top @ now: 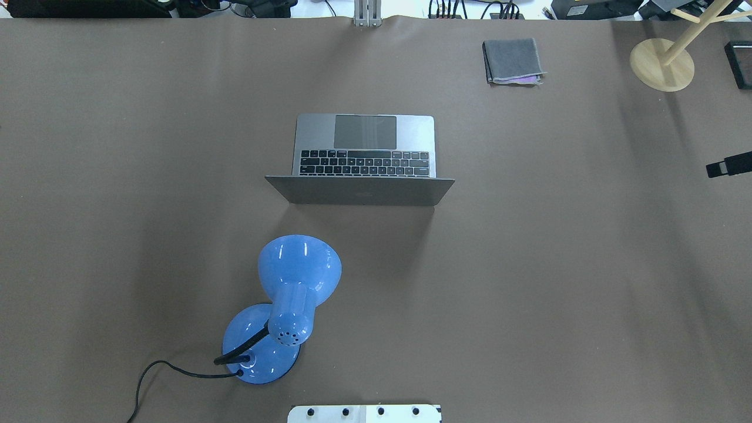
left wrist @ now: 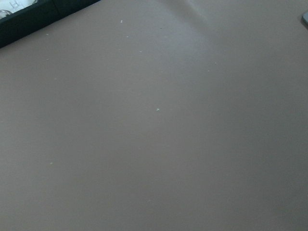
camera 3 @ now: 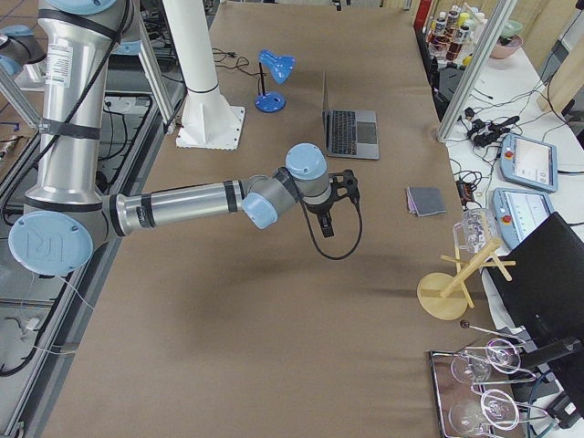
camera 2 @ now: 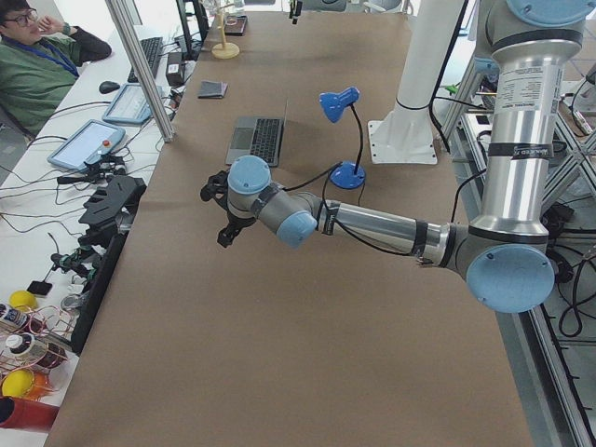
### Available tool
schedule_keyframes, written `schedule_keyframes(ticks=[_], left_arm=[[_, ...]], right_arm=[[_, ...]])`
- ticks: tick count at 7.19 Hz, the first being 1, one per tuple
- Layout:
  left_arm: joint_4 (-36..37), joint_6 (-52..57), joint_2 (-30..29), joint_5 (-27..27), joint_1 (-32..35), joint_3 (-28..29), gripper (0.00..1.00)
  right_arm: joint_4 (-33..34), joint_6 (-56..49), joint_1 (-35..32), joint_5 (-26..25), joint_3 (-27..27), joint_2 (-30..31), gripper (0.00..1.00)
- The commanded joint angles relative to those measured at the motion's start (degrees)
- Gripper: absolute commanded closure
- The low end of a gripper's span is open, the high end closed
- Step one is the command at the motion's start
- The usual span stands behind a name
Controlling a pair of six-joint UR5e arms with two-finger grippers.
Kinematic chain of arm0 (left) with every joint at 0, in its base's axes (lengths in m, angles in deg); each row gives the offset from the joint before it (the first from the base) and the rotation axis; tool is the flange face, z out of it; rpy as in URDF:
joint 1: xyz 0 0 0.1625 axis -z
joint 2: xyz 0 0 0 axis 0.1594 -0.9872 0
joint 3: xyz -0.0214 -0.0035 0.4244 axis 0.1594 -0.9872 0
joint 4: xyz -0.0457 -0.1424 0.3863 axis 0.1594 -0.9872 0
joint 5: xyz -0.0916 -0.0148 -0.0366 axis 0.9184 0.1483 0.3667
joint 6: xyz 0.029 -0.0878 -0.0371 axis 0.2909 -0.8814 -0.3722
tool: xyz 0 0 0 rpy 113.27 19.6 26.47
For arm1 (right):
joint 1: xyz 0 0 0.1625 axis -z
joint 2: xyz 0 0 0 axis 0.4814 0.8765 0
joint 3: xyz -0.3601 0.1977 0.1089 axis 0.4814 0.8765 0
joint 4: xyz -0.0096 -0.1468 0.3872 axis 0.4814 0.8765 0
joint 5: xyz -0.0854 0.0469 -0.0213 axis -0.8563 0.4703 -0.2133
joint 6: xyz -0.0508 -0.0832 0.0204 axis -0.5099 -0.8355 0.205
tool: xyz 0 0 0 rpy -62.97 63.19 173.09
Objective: Close laptop
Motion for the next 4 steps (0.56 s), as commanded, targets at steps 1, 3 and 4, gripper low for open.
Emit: schedule_keyframes(ticks=[1, 3, 4], left_arm=[[-12.9, -20.66, -0.99, -0.1, -9.47, 0.1, 0.02], [-23.47, -38.69, -4.4, -1.32, -19.14, 0.44, 0.02], [-24.73, -43.99, -5.99, -2.37, -21.97, 0.1, 0.08]], right_arm=[[-13.73, 18.52, 6.63, 0.05, -0.24, -0.08, 0.14], [-22.28, 29.79, 11.55, -0.3, -0.41, -0.08, 0.22], [-25.71, 36.1, 13.4, -0.21, -0.59, -0.08, 0.49]])
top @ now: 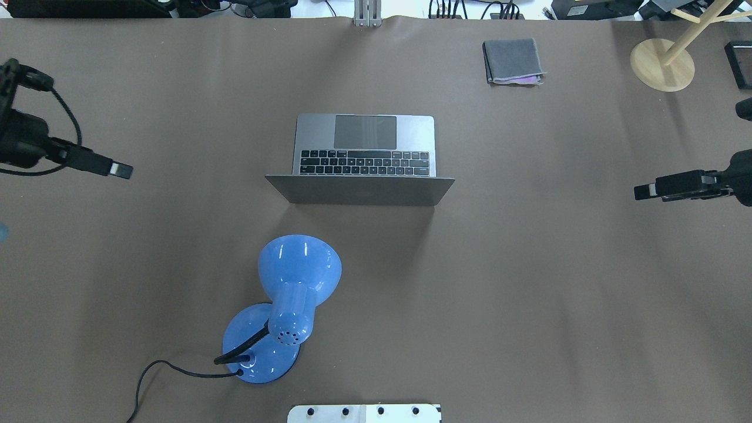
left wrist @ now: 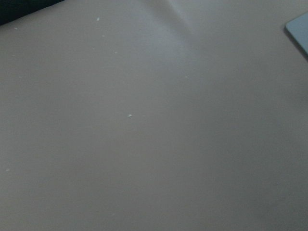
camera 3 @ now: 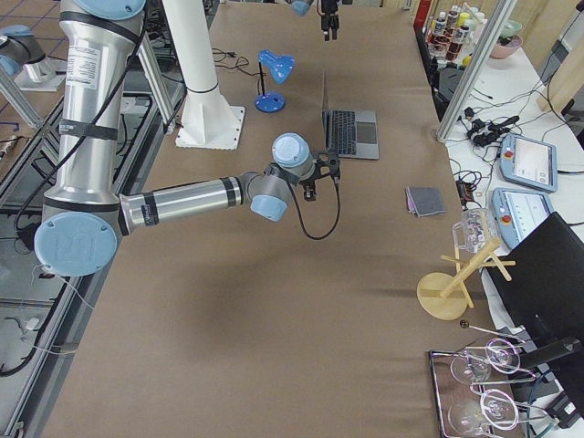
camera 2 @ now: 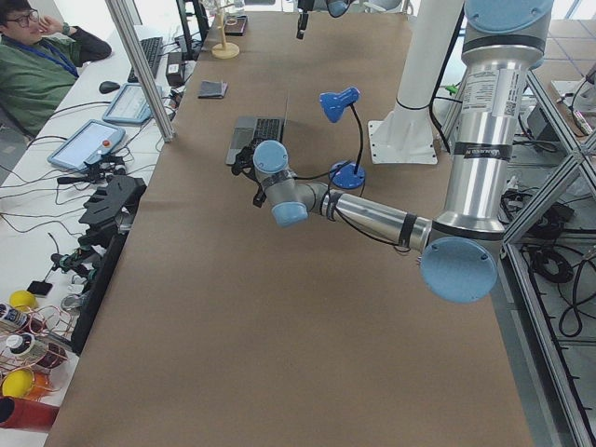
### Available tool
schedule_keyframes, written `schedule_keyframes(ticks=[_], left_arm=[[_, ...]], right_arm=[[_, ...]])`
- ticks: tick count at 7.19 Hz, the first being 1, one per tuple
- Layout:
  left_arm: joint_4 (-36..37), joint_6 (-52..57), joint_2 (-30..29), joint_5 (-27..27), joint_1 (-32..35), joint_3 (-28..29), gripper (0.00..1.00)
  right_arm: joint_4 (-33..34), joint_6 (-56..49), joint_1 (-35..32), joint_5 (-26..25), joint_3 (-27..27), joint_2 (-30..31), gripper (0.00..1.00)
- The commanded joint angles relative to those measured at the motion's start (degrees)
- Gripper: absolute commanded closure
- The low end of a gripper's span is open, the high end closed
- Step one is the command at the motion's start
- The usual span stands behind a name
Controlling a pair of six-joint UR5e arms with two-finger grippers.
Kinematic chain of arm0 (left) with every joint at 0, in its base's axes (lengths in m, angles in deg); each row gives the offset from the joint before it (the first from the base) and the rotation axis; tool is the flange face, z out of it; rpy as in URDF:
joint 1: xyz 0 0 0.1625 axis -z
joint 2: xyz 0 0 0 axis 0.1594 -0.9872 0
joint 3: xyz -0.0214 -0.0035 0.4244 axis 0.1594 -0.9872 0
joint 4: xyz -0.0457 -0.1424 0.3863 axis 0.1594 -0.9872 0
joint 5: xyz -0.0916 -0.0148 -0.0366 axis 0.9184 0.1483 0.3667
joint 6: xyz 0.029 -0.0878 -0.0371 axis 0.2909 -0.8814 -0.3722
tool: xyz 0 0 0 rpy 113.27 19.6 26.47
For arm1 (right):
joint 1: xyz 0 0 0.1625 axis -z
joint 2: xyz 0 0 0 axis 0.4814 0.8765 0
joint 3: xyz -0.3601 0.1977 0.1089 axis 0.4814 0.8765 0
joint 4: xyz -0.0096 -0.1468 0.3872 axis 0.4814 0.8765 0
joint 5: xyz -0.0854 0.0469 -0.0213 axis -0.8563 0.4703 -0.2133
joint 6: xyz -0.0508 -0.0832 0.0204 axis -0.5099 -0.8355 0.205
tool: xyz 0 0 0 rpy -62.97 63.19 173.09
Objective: Close laptop
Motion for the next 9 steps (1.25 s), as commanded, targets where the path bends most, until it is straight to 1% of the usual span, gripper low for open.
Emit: schedule_keyframes(ticks=[1, 2, 3, 4, 5, 6, 7, 8, 9], left_arm=[[-4.76, -12.08, -2.59, -1.13, -6.46, -0.34, 0.47], [-7.12, -16.65, -3.46, -1.22, -9.26, 0.01, 0.92], [-7.41, -18.78, -5.21, -1.39, -10.86, 0.19, 1.0], [-7.41, -19.06, -5.58, -1.48, -12.18, -0.07, 1.0], [-7.5, -21.76, -6.54, -3.31, -14.28, -0.42, 1.0], [-7.5, -26.14, -8.9, -4.28, -16.13, -0.17, 1.0], [-7.41, -28.27, -9.62, -4.29, -17.45, -0.16, 1.0], [-7.41, -28.56, -9.89, -4.38, -18.07, -0.42, 1.0], [-7.41, -29.95, -10.93, -5.42, -18.08, -0.43, 1.0]], right_arm=[[-6.88, 12.99, 5.09, -0.67, -0.37, -0.87, 0.77], [-7.08, 13.83, 7.47, -1.55, -1.16, -1.23, 1.0], [-7.08, 13.84, 9.49, -3.65, -2.12, -1.23, 1.0], [-7.08, 15.06, 12.21, -7.15, -2.92, -1.23, 1.0], [-7.08, 17.07, 15.55, -12.32, -3.97, -1.49, 1.0], [-6.99, 17.96, 18.97, -16.98, -4.41, -1.93, 1.0], [-6.65, 20.58, 22.57, -21.64, -4.51, -4.28, 1.0], [-6.29, 21.13, 25.48, -24.99, -4.42, -6.48, 1.0], [-4.2, 21.22, 26.03, -25.72, -4.59, -9.03, 1.0]])
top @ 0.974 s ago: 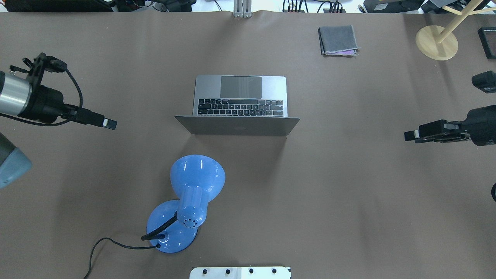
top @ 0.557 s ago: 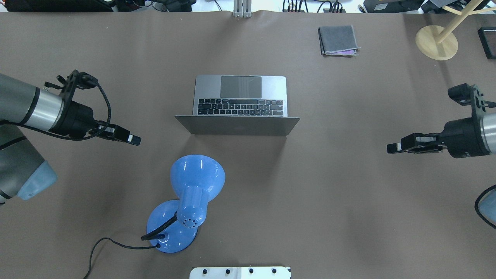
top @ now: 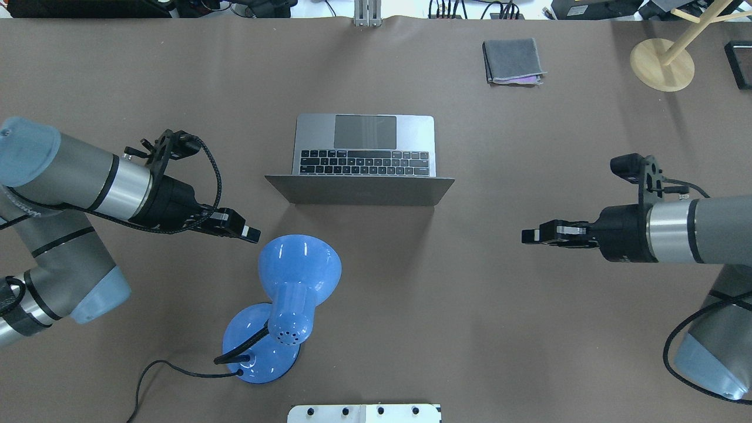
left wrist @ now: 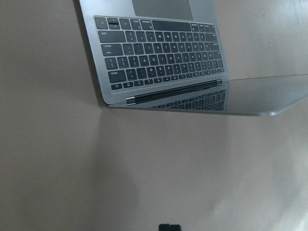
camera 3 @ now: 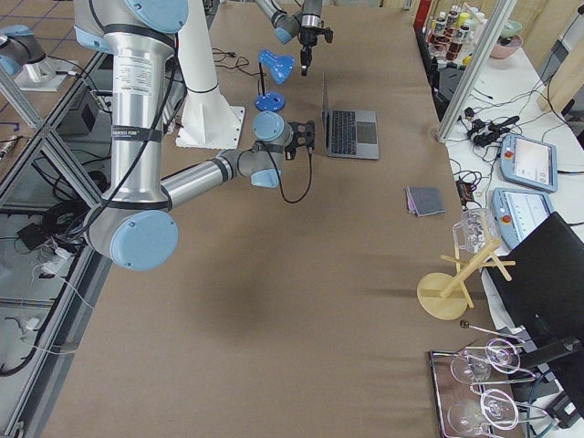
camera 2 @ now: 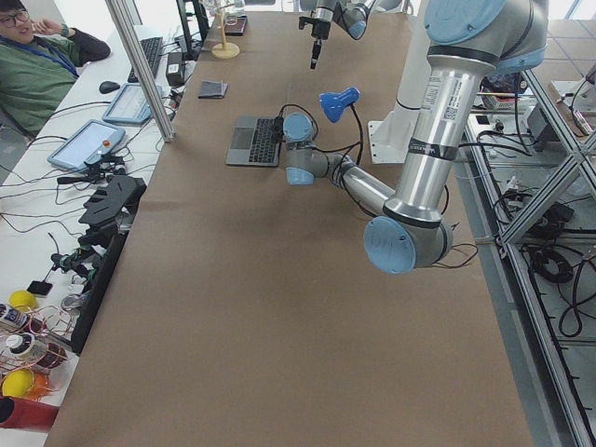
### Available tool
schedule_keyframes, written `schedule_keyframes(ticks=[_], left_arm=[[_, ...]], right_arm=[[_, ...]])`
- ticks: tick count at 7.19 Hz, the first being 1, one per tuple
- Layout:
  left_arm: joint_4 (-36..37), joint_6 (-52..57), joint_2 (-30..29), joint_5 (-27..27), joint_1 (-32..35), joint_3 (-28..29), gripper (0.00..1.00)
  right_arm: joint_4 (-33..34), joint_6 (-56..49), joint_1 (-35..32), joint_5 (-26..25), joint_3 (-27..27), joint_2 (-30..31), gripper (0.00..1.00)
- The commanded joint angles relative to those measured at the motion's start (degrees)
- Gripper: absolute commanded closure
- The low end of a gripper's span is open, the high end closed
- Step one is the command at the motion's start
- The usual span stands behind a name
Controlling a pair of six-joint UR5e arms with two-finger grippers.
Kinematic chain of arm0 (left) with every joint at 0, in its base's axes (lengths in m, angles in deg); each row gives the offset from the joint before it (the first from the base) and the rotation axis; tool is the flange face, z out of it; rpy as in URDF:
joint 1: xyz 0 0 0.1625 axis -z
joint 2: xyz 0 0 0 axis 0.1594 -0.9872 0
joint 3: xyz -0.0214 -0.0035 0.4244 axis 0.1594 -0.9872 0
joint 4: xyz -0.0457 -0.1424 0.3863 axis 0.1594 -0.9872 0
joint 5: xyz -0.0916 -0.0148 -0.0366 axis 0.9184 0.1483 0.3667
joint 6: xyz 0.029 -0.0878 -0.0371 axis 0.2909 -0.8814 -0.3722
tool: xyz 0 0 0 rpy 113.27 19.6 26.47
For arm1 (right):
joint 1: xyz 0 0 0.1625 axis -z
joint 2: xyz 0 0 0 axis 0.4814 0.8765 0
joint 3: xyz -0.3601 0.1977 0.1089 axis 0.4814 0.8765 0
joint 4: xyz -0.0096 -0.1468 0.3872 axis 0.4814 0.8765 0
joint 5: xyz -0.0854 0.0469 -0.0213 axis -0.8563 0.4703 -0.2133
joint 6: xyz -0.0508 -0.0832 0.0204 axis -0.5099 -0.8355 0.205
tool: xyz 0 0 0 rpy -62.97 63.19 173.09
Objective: Close laptop
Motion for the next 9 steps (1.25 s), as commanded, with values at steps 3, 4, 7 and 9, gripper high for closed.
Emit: schedule_keyframes(ticks=[3, 4, 7, 9], left_arm=[[0.18, -1.85, -3.38, -1.37, -0.42, 0.63, 1.0], [0.19, -1.85, -3.47, -1.28, -0.42, 0.98, 1.0], [0.36, -1.77, -4.43, -1.37, -0.42, 1.68, 1.0], [0.36, -1.76, -4.79, -2.85, -0.33, 1.77, 1.0]], right_arm=[[10.99, 0.57, 2.88, -4.56, 0.12, -11.23, 1.0], [13.17, 0.57, 2.79, -4.65, 0.56, -13.76, 1.0], [19.17, 0.57, 2.71, -6.32, 0.83, -17.92, 1.0], [19.17, 0.48, 2.27, -7.19, 1.96, -18.01, 1.0]])
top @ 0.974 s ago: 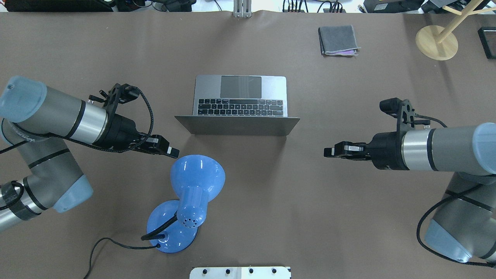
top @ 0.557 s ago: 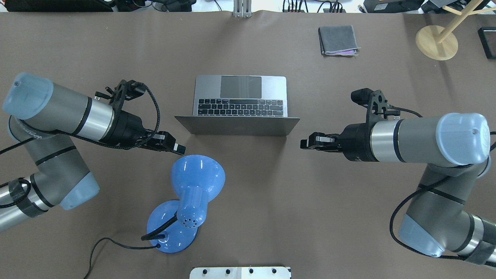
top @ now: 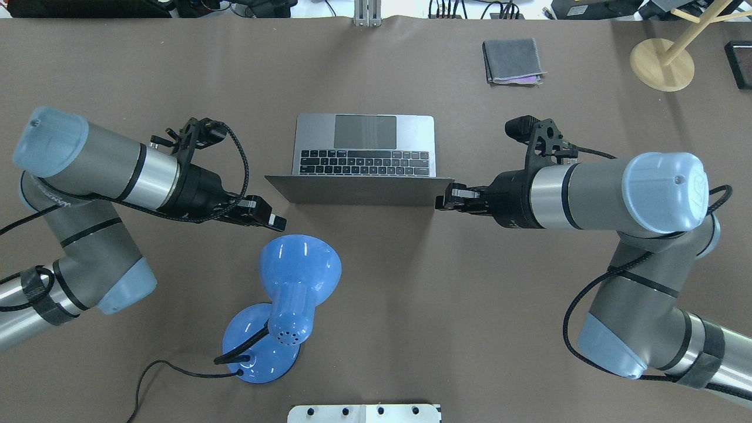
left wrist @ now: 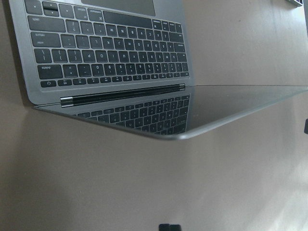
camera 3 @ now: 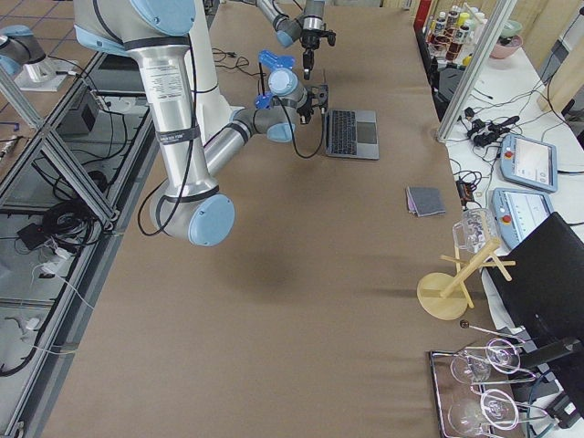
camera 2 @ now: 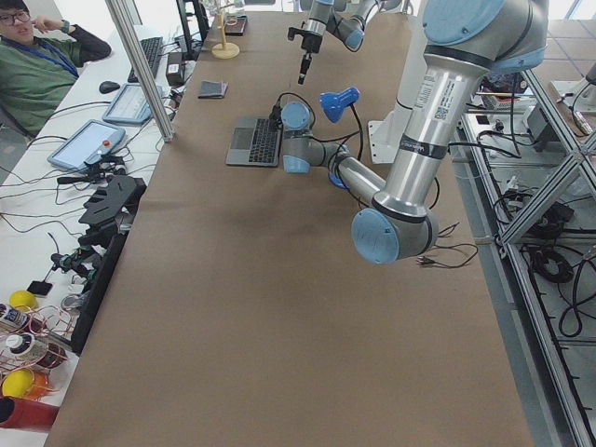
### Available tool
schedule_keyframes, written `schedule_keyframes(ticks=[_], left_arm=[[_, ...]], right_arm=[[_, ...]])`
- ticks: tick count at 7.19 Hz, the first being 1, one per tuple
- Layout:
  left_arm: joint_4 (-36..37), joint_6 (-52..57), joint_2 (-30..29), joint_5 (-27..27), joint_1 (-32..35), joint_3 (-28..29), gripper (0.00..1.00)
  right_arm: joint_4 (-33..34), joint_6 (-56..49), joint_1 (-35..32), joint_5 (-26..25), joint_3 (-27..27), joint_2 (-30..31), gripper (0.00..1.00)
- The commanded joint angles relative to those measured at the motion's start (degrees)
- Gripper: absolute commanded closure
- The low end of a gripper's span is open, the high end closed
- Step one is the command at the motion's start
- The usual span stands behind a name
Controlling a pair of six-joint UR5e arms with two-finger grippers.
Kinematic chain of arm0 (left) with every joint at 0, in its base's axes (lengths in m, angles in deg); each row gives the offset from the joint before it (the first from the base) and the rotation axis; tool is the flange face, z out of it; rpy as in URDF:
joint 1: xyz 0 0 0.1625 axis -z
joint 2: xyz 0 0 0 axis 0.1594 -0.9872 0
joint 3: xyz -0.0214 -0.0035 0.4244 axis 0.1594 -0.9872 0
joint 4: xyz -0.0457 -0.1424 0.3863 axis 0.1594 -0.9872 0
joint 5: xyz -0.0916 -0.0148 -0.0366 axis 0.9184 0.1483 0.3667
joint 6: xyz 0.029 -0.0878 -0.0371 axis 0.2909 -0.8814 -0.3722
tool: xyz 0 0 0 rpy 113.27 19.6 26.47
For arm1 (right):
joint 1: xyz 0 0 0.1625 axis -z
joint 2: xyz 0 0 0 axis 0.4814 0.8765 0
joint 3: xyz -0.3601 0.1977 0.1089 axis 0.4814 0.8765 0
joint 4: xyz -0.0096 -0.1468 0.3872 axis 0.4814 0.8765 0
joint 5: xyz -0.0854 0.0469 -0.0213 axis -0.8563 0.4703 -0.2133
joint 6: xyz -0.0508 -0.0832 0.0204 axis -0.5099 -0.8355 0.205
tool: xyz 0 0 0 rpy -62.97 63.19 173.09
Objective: Close laptop
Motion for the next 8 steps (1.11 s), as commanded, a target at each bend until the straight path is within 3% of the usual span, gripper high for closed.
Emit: schedule_keyframes(ticks=[1, 5, 7, 8], left_arm=[[0.09, 0.01, -0.2, -1.19, 0.04, 0.1, 1.0], [0.79, -0.08, -2.13, -7.68, 0.56, 0.8, 1.0], [0.79, -0.08, -2.13, -7.87, 1.96, 1.85, 1.0], [0.79, -0.08, -2.22, -7.87, 2.75, 2.46, 1.0]], right_arm=[[0.16, -0.06, -0.35, -0.81, 1.0, -0.13, 1.0], [0.25, -0.06, -0.88, -1.34, 3.46, -2.24, 1.0], [1.12, -0.15, -2.8, -1.16, 3.81, -3.03, 1.0], [4.61, -0.15, -3.59, -1.08, 4.34, -5.38, 1.0]])
